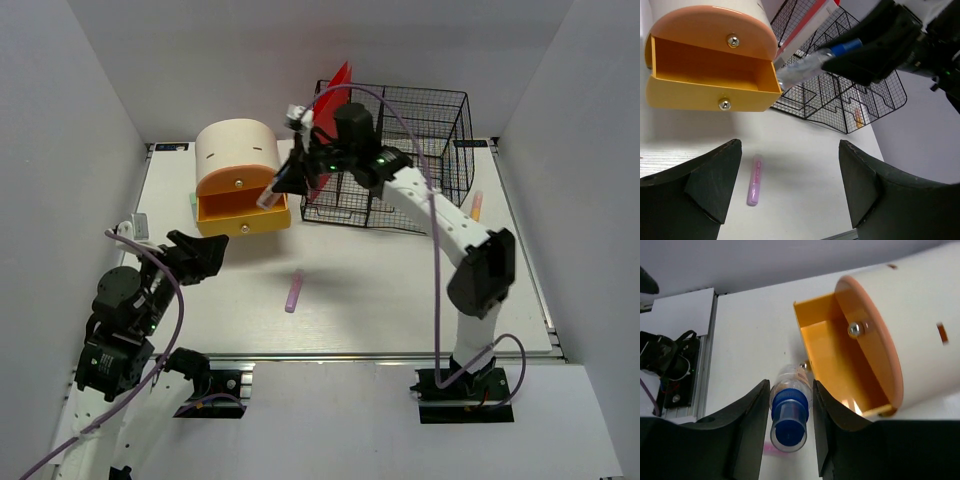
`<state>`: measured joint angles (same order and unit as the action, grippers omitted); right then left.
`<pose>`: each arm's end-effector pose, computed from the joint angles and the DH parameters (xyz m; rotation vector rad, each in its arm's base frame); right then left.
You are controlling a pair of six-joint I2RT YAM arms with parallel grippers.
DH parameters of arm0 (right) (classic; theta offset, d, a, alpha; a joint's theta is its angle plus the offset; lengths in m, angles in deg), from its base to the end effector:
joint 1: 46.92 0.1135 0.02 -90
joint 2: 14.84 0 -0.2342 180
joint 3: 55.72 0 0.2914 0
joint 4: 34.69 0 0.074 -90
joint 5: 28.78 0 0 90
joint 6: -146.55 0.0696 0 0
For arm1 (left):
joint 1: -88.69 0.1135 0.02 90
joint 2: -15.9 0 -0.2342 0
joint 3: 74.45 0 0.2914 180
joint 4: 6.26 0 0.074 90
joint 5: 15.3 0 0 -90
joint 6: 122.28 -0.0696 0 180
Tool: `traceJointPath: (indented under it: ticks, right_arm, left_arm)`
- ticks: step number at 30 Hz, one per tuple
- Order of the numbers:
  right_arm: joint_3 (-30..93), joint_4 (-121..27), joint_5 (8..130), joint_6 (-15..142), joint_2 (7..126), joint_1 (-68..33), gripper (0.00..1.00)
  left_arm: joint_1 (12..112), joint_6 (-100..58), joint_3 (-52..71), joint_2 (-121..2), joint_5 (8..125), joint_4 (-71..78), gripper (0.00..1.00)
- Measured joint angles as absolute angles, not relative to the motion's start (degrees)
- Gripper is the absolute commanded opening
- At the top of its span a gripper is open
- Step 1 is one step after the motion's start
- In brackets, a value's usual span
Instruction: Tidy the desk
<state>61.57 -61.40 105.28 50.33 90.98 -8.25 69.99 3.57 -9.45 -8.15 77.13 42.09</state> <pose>0.3516 0.3434 0.3642 -1.2119 1.4637 1.0929 0.1606 -0.0512 0.3814 -0.2924 1.7213 -0.6699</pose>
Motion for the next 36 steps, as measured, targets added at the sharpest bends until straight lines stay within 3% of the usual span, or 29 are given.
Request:
traceJointPath:
  ticks: [7, 23, 25, 26, 29, 36]
  right_arm:
    - [80.41, -60.94, 107.13, 46.84, 105.8, -2.63, 0.0]
    - [80.89, -53.99, 109.49, 37.05, 115.35, -2.04, 0.0]
    - [80.89, -53.49, 109.17, 35.89, 115.66, -1.93, 0.05]
    - [80.87, -53.31, 108.99, 35.21, 115.77, -1.89, 0.18]
    - [80.82, -52.9, 108.73, 33.75, 115.88, -1.84, 0.42]
    - [80.76, -52.44, 108.71, 31.78, 115.88, -1.84, 0.57]
  left_arm:
    - [70.06, 4.23, -9.05, -8.39, 78.86, 44.3, 0.88]
    - [70.1, 4.34, -9.16, -7.5, 79.87, 45.91, 0.88]
    - [70.1, 4.53, -9.67, -7.41, 79.8, 45.89, 0.88]
    - [70.1, 4.62, -9.91, -7.41, 79.76, 45.89, 0.88]
    - [70.1, 4.84, -10.63, -7.45, 79.45, 45.8, 0.88]
    - [70.1, 5.28, -12.14, -7.52, 78.53, 45.1, 0.88]
